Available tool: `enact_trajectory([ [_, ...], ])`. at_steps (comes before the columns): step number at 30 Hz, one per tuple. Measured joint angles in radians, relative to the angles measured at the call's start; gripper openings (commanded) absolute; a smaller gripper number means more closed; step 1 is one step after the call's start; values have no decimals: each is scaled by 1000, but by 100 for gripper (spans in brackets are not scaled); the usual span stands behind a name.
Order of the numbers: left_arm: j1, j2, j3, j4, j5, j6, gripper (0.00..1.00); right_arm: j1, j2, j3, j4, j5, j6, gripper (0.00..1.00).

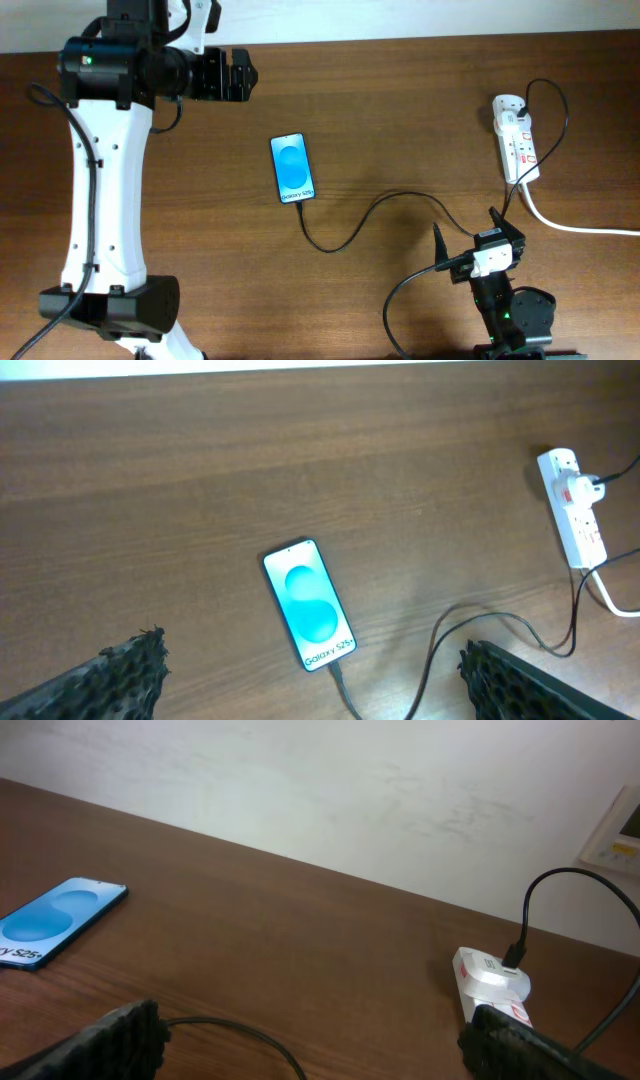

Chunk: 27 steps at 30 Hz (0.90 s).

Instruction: Plug charger to phone and switch on socket

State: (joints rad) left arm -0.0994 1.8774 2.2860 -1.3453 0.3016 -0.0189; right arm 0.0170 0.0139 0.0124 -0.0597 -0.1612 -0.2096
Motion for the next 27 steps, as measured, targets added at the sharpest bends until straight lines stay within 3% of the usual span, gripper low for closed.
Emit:
enact_trajectory([
  [5, -20, -18, -22, 8, -15, 11, 99, 0, 0, 0, 0, 0, 1, 98],
  [7, -55, -100, -132, 124, -43, 19, 99, 0, 0, 0, 0, 0, 1, 98],
  [10, -69, -259, -360, 339, -56, 22, 99, 1, 0, 0, 0, 0, 0, 98],
  [15, -61, -616, -972, 777, -79, 57, 99, 1, 0, 0, 0, 3, 0, 98],
  [21, -7, -991, -1536, 1054, -83, 66, 99, 3, 0, 0, 0, 3, 0, 98],
  [27, 35, -1353, -1880, 1205, -82, 69, 99, 3, 0, 0, 0, 4, 0, 98],
])
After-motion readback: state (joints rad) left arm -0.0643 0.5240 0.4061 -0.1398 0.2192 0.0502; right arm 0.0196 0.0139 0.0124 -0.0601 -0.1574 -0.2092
